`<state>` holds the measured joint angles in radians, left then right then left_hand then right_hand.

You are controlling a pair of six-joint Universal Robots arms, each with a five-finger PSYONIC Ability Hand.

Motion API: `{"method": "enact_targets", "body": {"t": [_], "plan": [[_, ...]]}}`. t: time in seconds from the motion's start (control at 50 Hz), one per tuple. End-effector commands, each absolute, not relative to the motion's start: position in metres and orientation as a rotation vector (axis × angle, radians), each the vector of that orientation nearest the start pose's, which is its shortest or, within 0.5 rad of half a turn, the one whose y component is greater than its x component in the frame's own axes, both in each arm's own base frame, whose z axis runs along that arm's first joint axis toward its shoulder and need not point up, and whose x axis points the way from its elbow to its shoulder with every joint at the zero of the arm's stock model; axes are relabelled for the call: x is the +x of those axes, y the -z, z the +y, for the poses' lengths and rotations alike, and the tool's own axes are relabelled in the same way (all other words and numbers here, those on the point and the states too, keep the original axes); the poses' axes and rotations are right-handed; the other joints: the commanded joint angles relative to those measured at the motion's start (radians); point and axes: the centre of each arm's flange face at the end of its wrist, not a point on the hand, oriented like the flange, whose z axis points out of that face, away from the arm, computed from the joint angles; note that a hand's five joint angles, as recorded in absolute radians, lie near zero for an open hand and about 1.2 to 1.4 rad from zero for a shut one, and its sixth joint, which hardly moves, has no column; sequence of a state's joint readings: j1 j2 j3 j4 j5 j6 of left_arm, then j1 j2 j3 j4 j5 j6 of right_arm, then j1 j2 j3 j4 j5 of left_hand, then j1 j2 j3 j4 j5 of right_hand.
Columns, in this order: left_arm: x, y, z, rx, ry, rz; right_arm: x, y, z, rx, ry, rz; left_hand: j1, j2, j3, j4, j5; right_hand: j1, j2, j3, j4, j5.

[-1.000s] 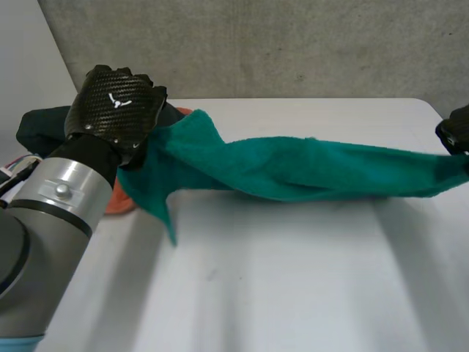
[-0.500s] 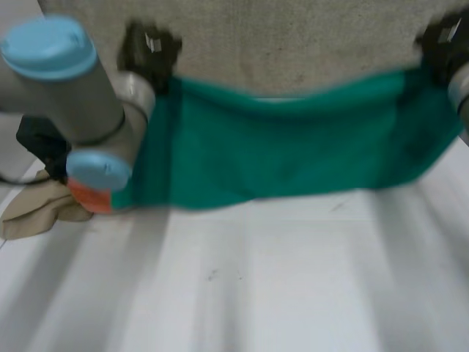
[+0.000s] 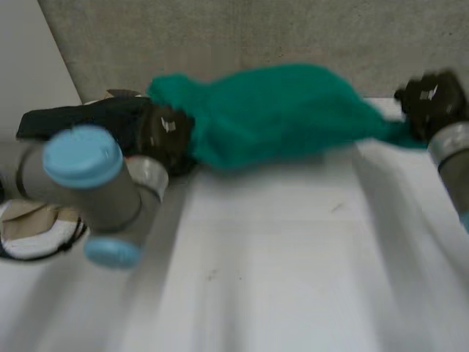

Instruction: Fold the laundry.

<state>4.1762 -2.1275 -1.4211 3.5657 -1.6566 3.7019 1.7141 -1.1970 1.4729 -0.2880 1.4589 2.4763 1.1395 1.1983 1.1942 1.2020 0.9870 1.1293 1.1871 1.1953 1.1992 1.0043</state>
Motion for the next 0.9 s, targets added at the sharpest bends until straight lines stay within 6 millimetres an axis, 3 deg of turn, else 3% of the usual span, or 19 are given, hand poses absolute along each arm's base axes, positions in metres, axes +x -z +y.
{"method": "enact_targets", "body": {"t": [0.02,0.1,0.2,0.34,0.4,0.48,0.58,0.76,0.9], "plan": [[-0.305,-0.139,-0.249,1.184,1.979,2.029,0.175,-0.185,-0.342,-1.127,2.118,2.360,0.257,0.198,0.202,0.194,0.235,0.267,0.209,0.201,0.197,0.217],[-0.295,-0.154,-0.225,1.184,1.971,2.027,0.172,-0.174,-0.335,-1.142,2.037,2.384,0.257,0.198,0.202,0.194,0.235,0.267,0.209,0.201,0.197,0.217],[-0.290,-0.178,-0.206,1.192,1.999,2.001,0.169,-0.169,-0.331,-1.148,1.989,2.406,-0.493,-0.552,-0.548,-0.556,-0.516,0.267,0.209,0.201,0.197,0.217],[-0.295,-0.221,-0.227,1.127,2.079,1.955,0.169,-0.167,-0.329,-1.146,1.980,2.411,-0.565,-0.624,-0.620,-0.627,-0.587,0.267,0.209,0.201,0.197,0.217],[-0.300,-0.229,-0.237,1.129,2.102,1.947,0.169,-0.165,-0.328,-1.148,1.968,2.413,-0.565,-0.624,-0.620,-0.627,-0.587,0.267,0.209,0.201,0.197,0.217],[-0.317,-0.222,-0.257,1.184,2.118,1.993,0.169,-0.164,-0.327,-1.146,1.961,2.418,-0.559,-0.618,-0.614,-0.622,-0.581,0.267,0.209,0.201,0.197,0.217],[-0.332,-0.193,-0.272,1.251,2.010,2.203,0.168,-0.163,-0.326,-1.143,1.953,2.424,-0.483,-0.542,-0.538,-0.545,-0.505,0.267,0.209,0.201,0.197,0.217],[-0.343,-0.149,-0.271,1.443,1.847,2.376,0.159,-0.160,-0.329,-1.120,1.946,2.458,-0.418,-0.477,-0.473,-0.481,-0.440,0.267,0.209,0.201,0.197,0.217],[-0.346,-0.132,-0.281,1.454,1.820,2.392,0.155,-0.161,-0.331,-1.109,1.952,2.469,-0.377,-0.436,-0.432,-0.439,-0.399,0.267,0.209,0.201,0.197,0.217]]}}
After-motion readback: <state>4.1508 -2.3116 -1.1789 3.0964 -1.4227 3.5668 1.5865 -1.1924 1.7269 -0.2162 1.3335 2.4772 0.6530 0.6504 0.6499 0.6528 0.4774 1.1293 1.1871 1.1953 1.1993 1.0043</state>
